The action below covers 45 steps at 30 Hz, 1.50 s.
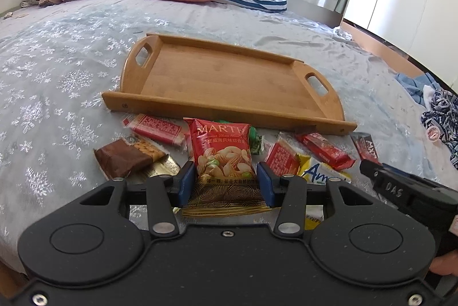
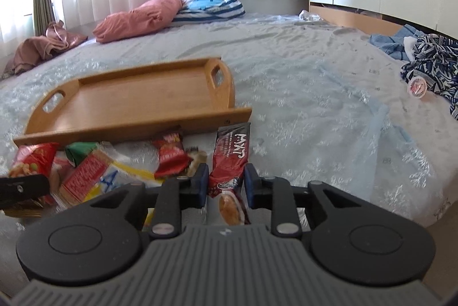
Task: Organize snacks
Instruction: 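Lift both held snacks and carry them over the wooden tray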
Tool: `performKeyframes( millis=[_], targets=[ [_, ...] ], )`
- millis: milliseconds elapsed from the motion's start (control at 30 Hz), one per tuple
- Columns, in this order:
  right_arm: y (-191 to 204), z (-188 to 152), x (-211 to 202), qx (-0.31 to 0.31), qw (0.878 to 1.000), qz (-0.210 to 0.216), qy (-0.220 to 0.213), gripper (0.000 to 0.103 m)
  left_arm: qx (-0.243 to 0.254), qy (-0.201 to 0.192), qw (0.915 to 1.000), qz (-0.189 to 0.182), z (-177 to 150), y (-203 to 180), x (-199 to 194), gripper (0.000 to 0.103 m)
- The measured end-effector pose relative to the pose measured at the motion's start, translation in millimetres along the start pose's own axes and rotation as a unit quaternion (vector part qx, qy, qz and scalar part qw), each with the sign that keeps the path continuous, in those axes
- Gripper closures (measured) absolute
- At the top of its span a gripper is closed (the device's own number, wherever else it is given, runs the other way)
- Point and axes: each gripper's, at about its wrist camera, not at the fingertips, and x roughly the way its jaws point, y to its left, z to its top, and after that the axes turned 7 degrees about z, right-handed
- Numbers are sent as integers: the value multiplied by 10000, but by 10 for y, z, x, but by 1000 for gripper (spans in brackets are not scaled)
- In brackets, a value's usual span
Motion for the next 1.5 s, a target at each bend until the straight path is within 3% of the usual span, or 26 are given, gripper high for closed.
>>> performKeyframes(
  millis=[233, 500, 767, 967, 1500],
  targets=[
    [14, 306, -56, 63, 9991, 362, -195, 74, -99, 46, 9996, -267, 252, -19, 106, 59],
    [119, 680, 290, -101, 9951, 982, -36, 74, -340, 378, 9958, -756, 740, -60, 443, 59],
    [190, 992, 703, -204, 9920, 1239, 124, 74, -429, 531, 9951, -713, 1204, -50, 827, 59],
    [223, 1166, 1006, -291, 9910, 1299, 155, 74, -147, 372, 9979, -516, 1466, -117, 1097, 59],
    [288, 1190, 1583, -366, 9902, 1278, 421, 73, -315, 353, 9988, -141, 1591, -175, 1763, 59]
  ],
)
